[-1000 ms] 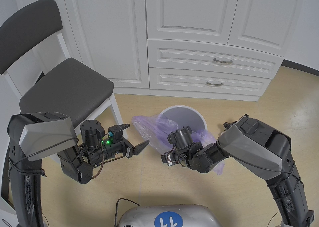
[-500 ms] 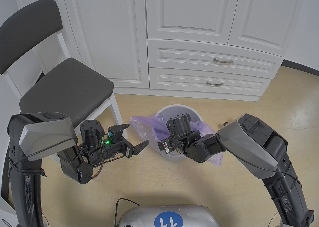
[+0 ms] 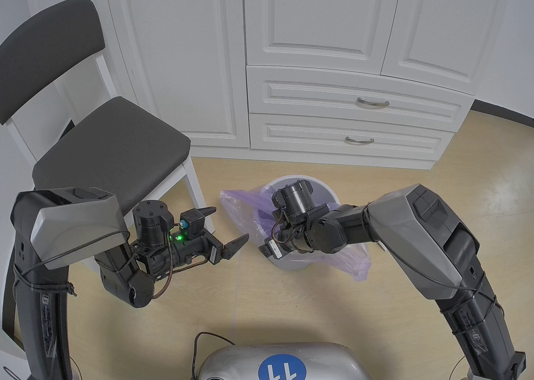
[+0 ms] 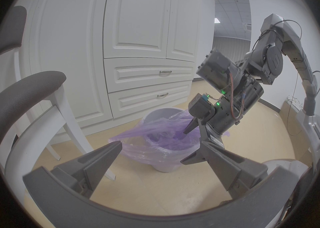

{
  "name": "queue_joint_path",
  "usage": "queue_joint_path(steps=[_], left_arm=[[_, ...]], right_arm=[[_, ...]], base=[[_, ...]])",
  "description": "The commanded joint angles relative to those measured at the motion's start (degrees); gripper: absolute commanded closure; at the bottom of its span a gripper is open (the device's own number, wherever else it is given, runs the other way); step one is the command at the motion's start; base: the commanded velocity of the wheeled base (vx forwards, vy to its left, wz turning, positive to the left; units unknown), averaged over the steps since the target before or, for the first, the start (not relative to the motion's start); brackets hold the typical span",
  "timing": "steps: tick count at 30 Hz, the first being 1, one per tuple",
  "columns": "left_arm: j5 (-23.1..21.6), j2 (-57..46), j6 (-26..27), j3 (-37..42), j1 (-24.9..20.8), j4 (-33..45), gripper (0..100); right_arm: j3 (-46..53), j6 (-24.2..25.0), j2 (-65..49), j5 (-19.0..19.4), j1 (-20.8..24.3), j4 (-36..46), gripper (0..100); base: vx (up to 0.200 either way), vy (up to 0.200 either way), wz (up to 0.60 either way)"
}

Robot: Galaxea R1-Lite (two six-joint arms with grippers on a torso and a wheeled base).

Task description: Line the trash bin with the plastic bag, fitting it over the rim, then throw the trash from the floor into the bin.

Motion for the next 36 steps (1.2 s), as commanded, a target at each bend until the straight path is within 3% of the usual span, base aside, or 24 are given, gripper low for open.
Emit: queue_joint_path(steps=[1,11,16,31,32,36], left_arm=[[0.0,-0.2,0.0,0.0,0.2,0.0,0],[0.0,0.1,0.0,-0.2,0.4,0.0,0],[0.0,0.1,0.0,-0.4,0.9,0.0,0],[0.0,0.0,0.0,-0.5,1.3,0.0,0],[0.0,0.0,0.0,-0.6,1.4,0.0,0],[0.0,0.0,0.0,-0.6,1.6,0.0,0]], right_arm=[[-2.9,0.0,0.6,0.9,0.4,1.6,0],[-5.9,0.2,5.2,3.1,-0.2,7.1,0],[-5.9,-0.3,5.3,6.0,-0.6,8.0,0],[-5.9,-2.5,4.9,6.2,-3.2,5.1,0],[-5.9,-3.1,4.9,6.2,-3.6,5.1,100],[-5.9,-3.3,4.7,6.3,-4.2,5.1,100]], base=[[0.0,0.0,0.0],[0.0,0.0,0.0],[0.0,0.0,0.0],[0.0,0.0,0.0],[0.0,0.0,0.0],[0.0,0.0,0.0]])
